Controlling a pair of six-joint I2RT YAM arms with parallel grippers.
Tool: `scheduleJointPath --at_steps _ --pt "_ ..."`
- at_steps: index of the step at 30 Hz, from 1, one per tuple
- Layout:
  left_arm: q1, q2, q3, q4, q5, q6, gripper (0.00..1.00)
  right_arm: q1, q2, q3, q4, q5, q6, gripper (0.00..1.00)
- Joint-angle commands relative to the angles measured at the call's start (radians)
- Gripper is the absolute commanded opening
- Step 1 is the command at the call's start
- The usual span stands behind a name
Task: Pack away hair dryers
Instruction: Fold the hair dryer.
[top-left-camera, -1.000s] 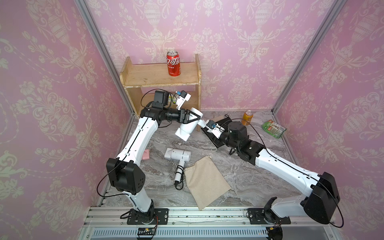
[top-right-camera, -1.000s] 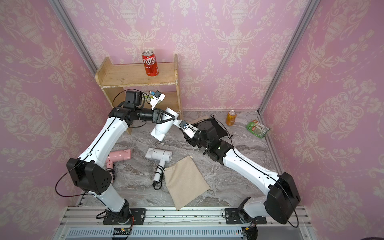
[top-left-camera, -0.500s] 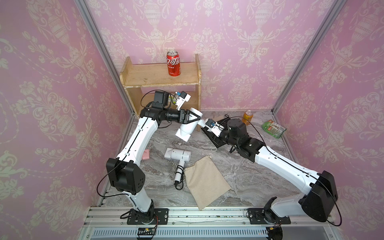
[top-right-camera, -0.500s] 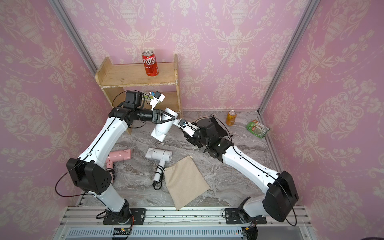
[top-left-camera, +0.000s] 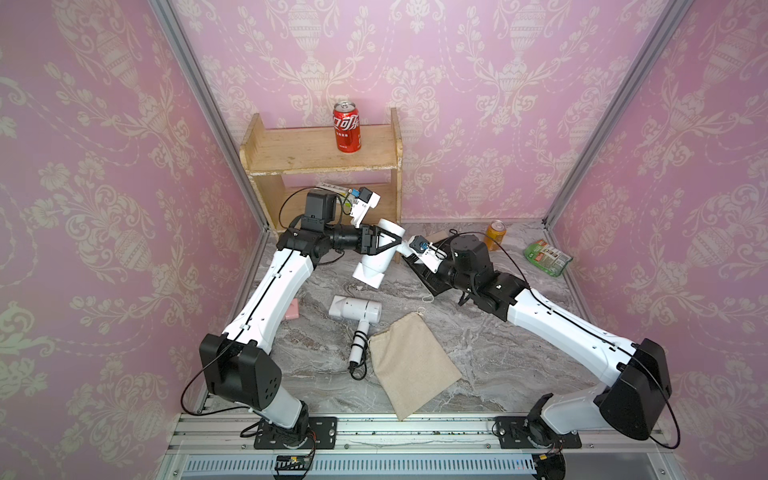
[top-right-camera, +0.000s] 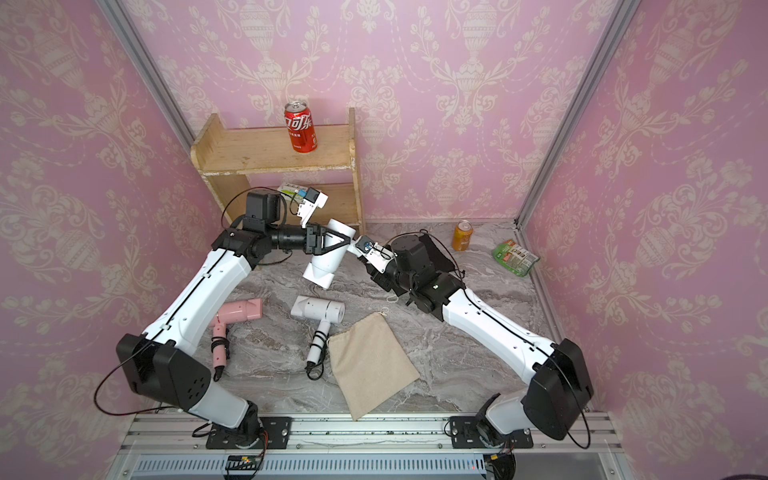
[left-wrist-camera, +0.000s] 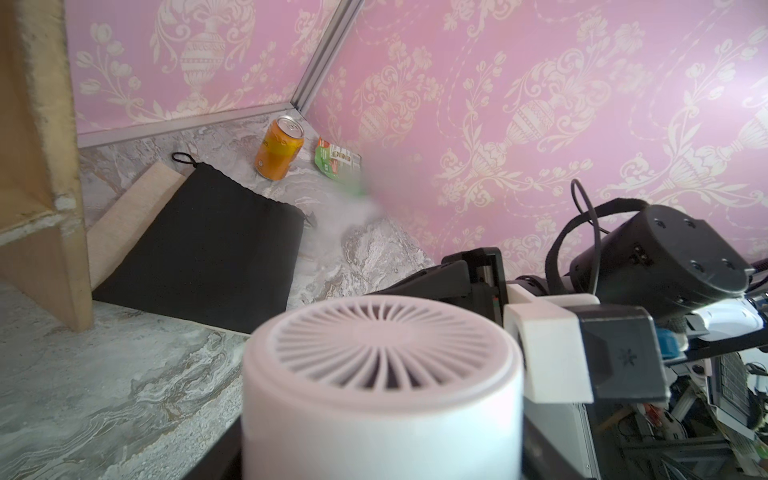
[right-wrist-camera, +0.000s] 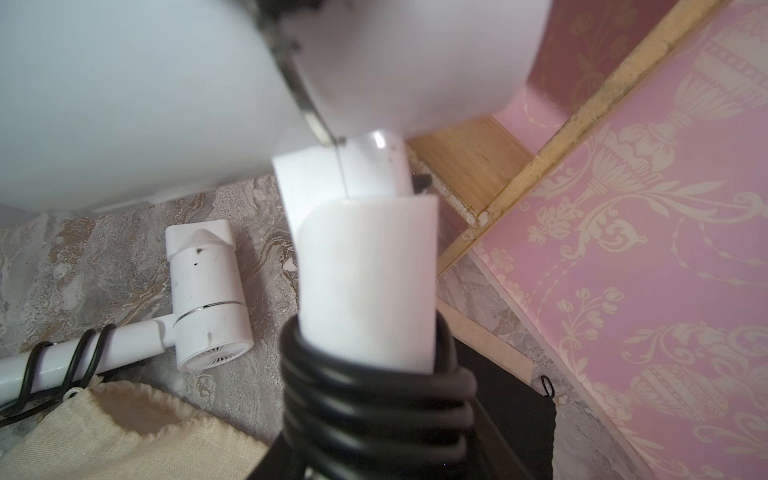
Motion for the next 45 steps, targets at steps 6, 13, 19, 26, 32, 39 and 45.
scheduleJointPath --at_steps 6,13,19,26,32,39,45 --pt "-0.09 -0.08 -0.178 0.331 -0.169 -0.177 0.29 0.025 0.067 0.209 0.132 0.091 0.401 0.33" --pt "-0.149 -0.111 -0.261 0.394 -0.349 -0.155 0.29 0.031 0.144 0.376 -0.005 0.181 0.744 0.33" --pt "-0.17 -0.13 -0.362 0.522 -0.449 -0.181 0.35 0.031 0.163 0.406 0.028 0.126 0.976 0.36" --pt "-0.177 -0.116 -0.394 0.578 -0.45 -0.202 0.4 0.037 0.176 0.39 0.034 0.041 0.993 0.39" --pt "-0.177 -0.113 -0.398 0.567 -0.491 -0.188 0.43 0.034 0.104 0.287 0.002 0.099 0.914 0.62" --pt "-0.175 -0.1 -0.385 0.559 -0.557 -0.175 0.48 0.029 0.035 0.188 -0.086 0.154 0.848 0.69" --pt "-0.174 -0.086 -0.351 0.533 -0.567 -0.177 0.5 -0.022 -0.051 0.052 -0.116 0.186 0.849 0.69"
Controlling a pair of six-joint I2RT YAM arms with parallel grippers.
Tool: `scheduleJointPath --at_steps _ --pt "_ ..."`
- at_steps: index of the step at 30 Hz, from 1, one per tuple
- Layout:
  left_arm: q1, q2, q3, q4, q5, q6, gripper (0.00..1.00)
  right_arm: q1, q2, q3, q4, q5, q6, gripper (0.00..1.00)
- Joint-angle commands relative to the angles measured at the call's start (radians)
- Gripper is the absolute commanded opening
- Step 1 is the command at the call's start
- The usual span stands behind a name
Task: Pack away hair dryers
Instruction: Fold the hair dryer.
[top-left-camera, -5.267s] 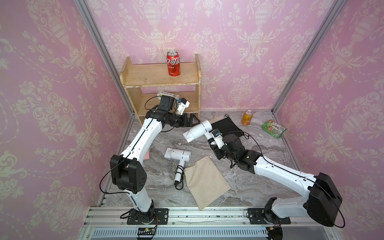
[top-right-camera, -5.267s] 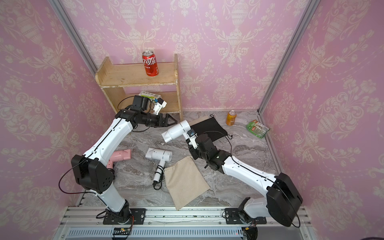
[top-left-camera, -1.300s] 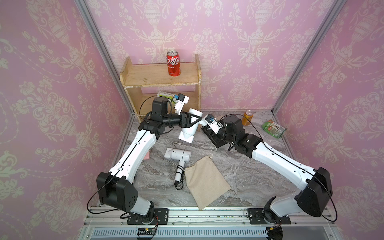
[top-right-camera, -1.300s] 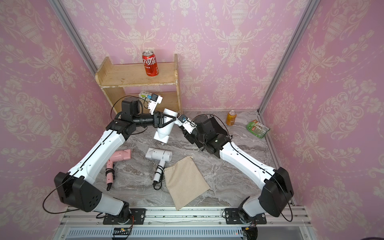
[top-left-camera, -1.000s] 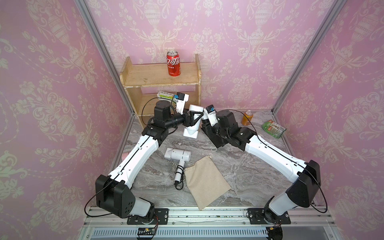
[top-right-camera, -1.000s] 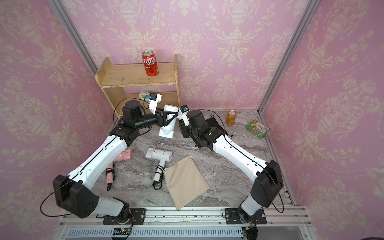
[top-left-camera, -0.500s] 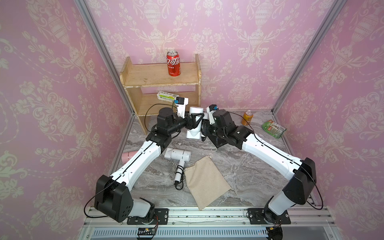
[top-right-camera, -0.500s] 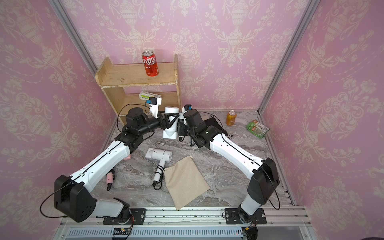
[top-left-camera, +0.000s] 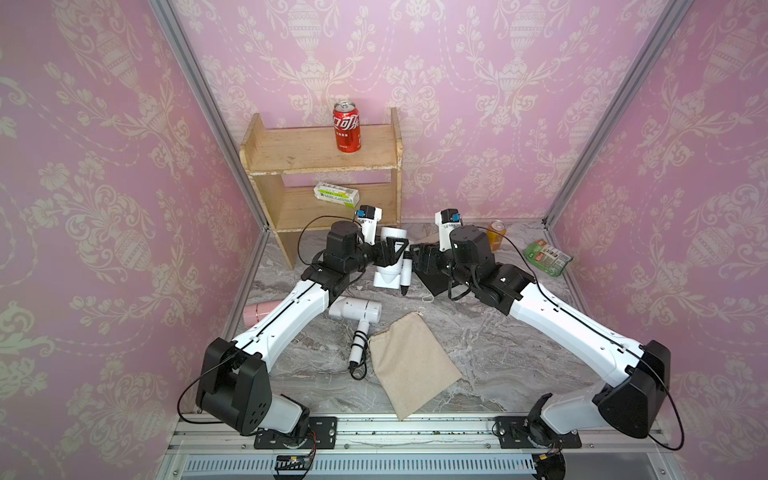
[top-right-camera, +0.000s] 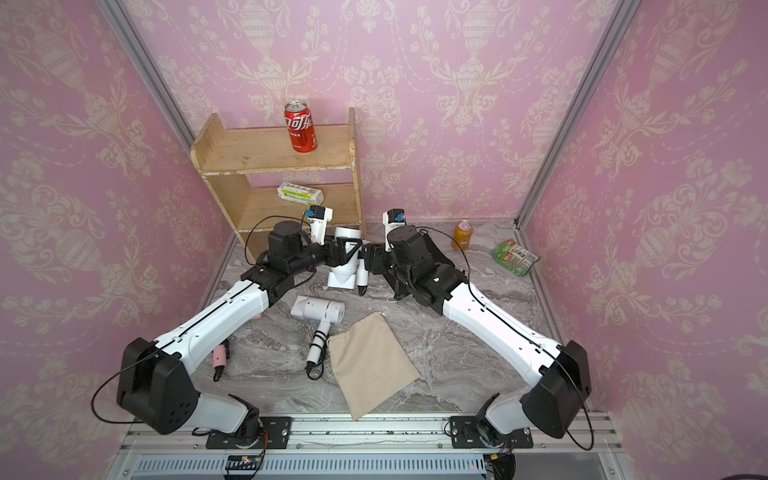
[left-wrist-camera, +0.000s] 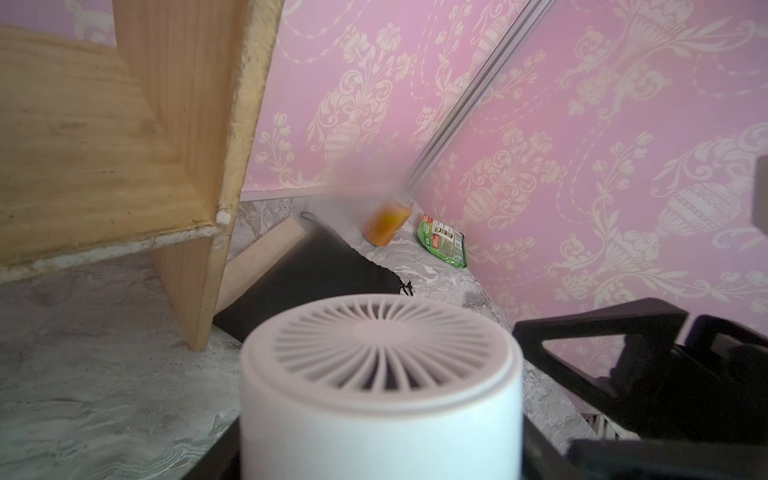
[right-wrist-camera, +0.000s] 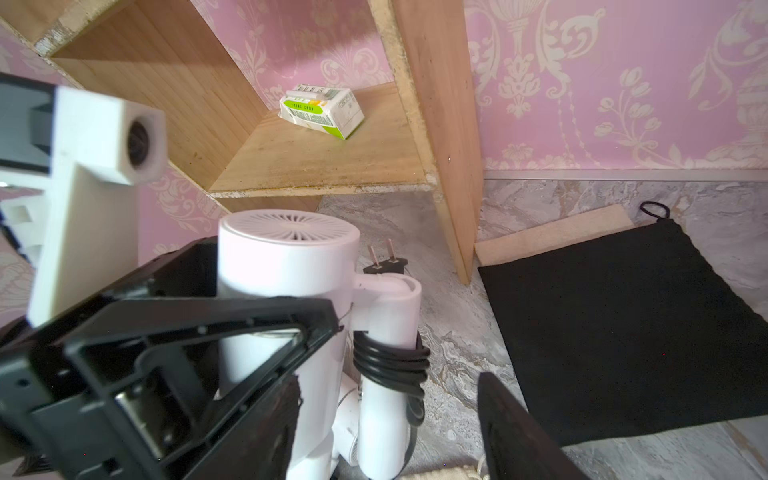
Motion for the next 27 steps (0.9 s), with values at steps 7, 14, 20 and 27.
scheduleJointPath --at_steps 7,14,20,27 --pt "-0.009 -0.009 0.044 0.035 0.024 -0.033 0.51 -0.156 -0.057 -0.179 0.023 -0.029 0.036 0.69" --pt "-0.009 0.005 0.066 0.098 0.08 -0.111 0.51 -0.171 0.016 -0.184 0.071 -0.131 0.088 0.69" --pt "-0.007 0.024 0.078 0.176 0.124 -0.187 0.52 -0.17 0.078 -0.177 0.119 -0.223 0.129 0.69" --pt "-0.007 0.051 0.09 0.221 0.138 -0.221 0.52 -0.112 0.109 -0.159 0.156 -0.317 0.184 0.68"
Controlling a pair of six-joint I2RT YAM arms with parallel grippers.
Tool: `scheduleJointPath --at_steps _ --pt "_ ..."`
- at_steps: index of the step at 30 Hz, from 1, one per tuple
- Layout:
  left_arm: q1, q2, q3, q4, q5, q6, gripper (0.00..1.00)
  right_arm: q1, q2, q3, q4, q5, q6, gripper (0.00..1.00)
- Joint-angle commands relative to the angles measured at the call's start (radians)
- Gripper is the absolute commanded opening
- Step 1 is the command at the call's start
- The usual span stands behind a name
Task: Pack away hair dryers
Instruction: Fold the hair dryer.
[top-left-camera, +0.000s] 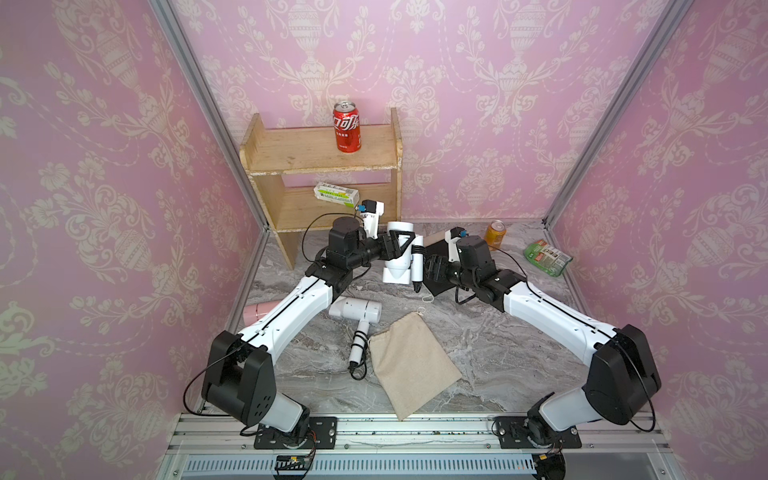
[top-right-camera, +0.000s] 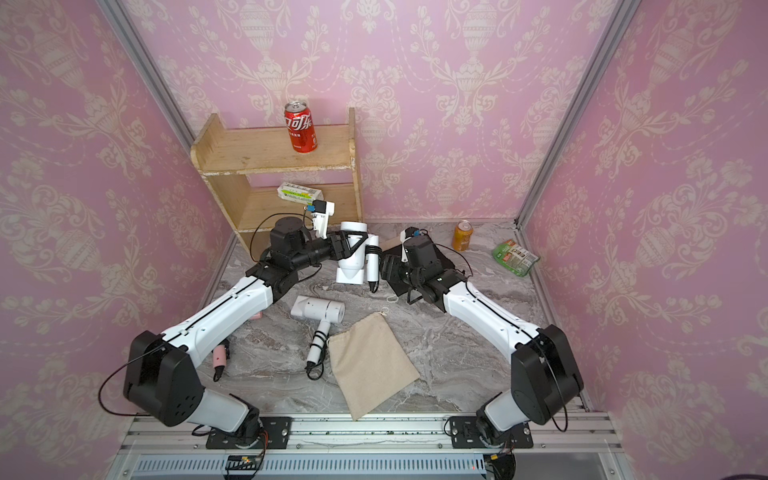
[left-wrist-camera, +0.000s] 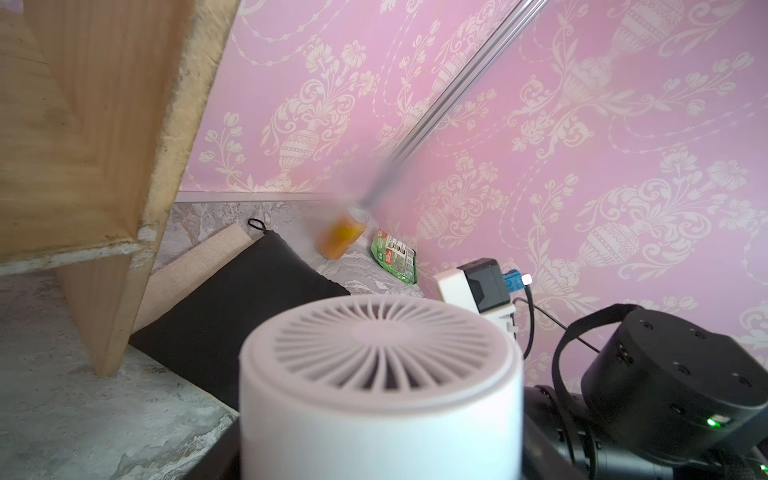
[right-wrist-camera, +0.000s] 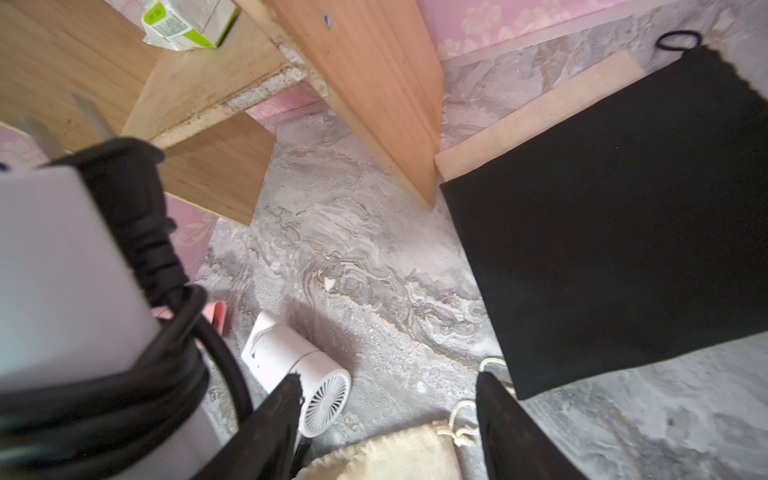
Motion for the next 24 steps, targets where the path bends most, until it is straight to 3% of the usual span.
scheduleJointPath --at_steps 1,7,12,15,24 --pt "-0.006 0.014 0.053 0.11 0.04 -0.048 0.52 0.05 0.017 0.038 0.052 -0.093 0.044 0.68" --pt "-0.006 0.023 0.053 0.111 0.048 -0.049 0.52 0.076 0.02 0.061 0.01 -0.07 0.012 0.69" --pt "-0.001 0.003 0.052 0.08 0.043 -0.03 0.54 -0.005 -0.061 -0.019 -0.029 -0.039 -0.051 0.73" --pt "0.007 0.002 0.049 0.092 0.047 -0.045 0.55 -0.072 -0.137 -0.066 0.007 -0.087 -0.091 0.81" --pt "0.029 0.049 0.079 0.224 0.13 -0.183 0.57 -0.141 -0.273 -0.118 0.182 -0.339 -0.155 0.87"
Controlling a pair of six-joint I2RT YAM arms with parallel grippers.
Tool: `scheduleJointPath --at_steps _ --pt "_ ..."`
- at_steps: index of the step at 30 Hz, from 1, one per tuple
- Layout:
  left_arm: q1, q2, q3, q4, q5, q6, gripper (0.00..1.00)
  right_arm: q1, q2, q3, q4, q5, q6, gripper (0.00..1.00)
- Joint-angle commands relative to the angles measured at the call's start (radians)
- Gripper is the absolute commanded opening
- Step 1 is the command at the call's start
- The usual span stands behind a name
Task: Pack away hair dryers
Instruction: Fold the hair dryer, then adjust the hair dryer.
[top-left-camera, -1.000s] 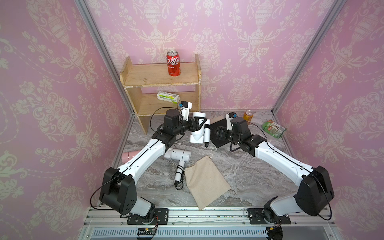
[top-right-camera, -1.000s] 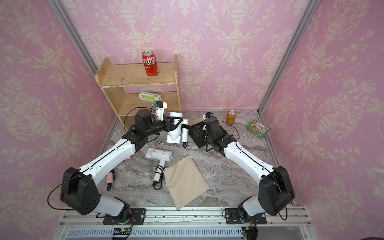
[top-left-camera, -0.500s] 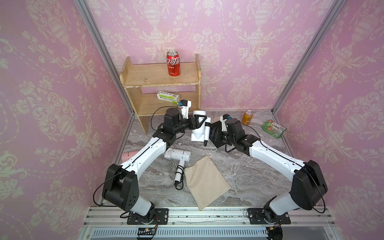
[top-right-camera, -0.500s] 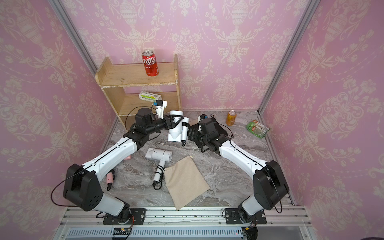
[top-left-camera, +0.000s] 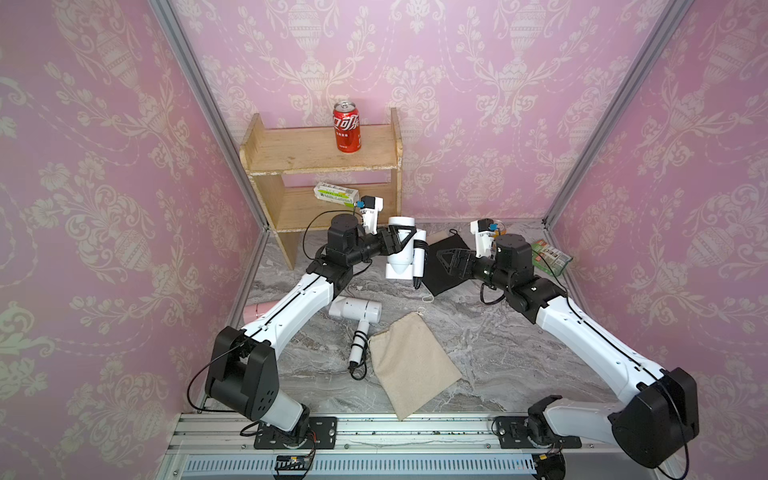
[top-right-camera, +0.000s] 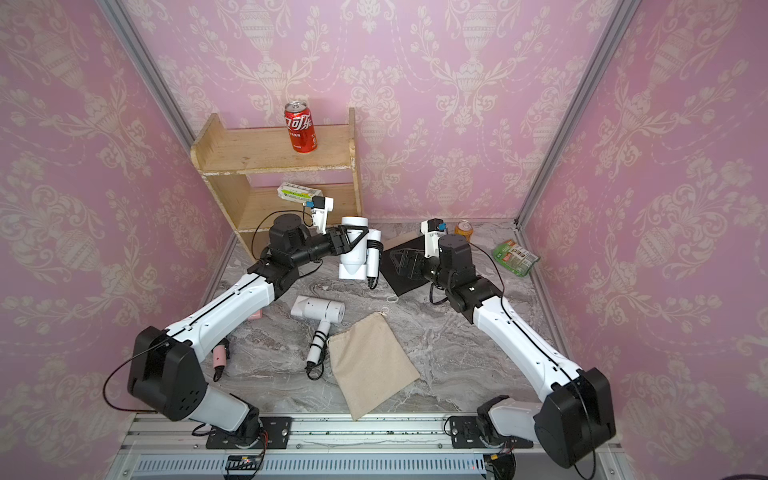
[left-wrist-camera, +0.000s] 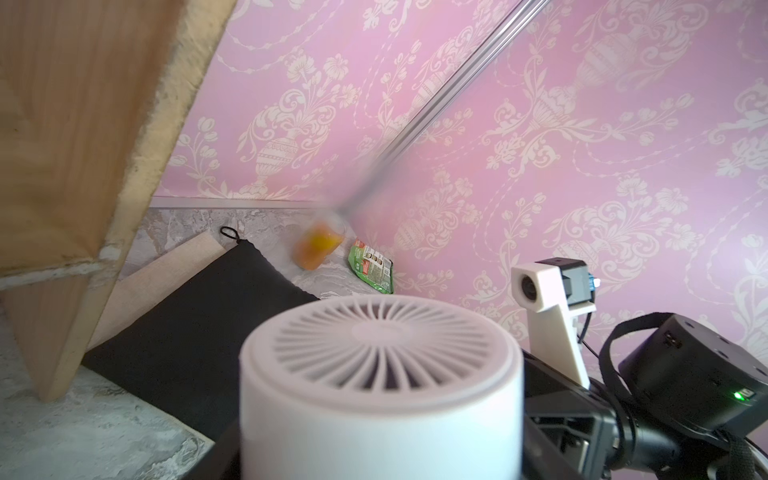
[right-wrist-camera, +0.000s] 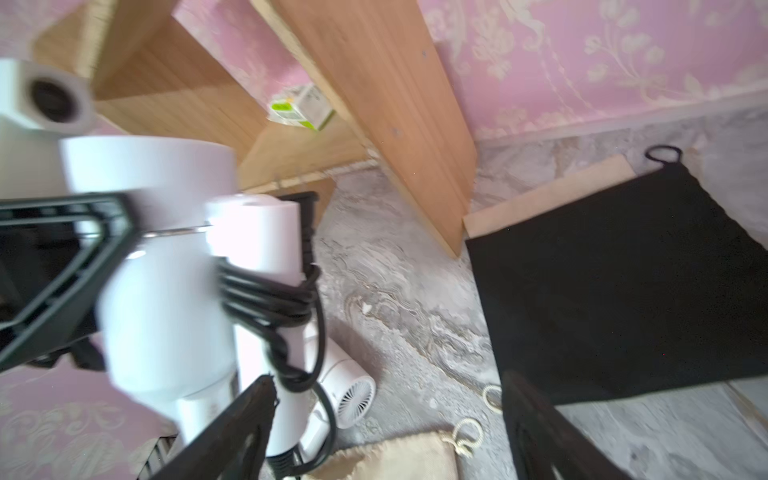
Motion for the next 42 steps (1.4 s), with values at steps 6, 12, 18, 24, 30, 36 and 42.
scheduleJointPath --at_steps 6,12,18,24,30,36,42 --pt "0.015 0.038 0.071 0.223 0.128 -0.164 0.57 -0.002 0.001 0.007 0.16 -0.203 -0.019 0.88" --pt "0.015 0.043 0.072 0.297 0.166 -0.218 0.58 -0.003 0.053 0.031 0.217 -0.243 -0.007 0.87" --pt "0.015 0.043 0.074 0.303 0.19 -0.22 0.57 -0.003 0.098 0.068 0.239 -0.275 -0.003 0.86" --pt "0.015 0.043 0.071 0.314 0.196 -0.224 0.57 -0.002 0.139 0.1 0.259 -0.305 0.02 0.72" --pt "0.015 0.048 0.075 0.309 0.194 -0.216 0.58 0.007 0.179 0.12 0.29 -0.351 0.063 0.6" --pt "0.015 0.063 0.081 0.31 0.185 -0.213 0.57 0.031 0.186 0.174 0.223 -0.328 0.032 0.46" --pt "0.015 0.058 0.068 0.263 0.153 -0.155 0.69 0.032 0.172 0.176 0.187 -0.284 0.012 0.3"
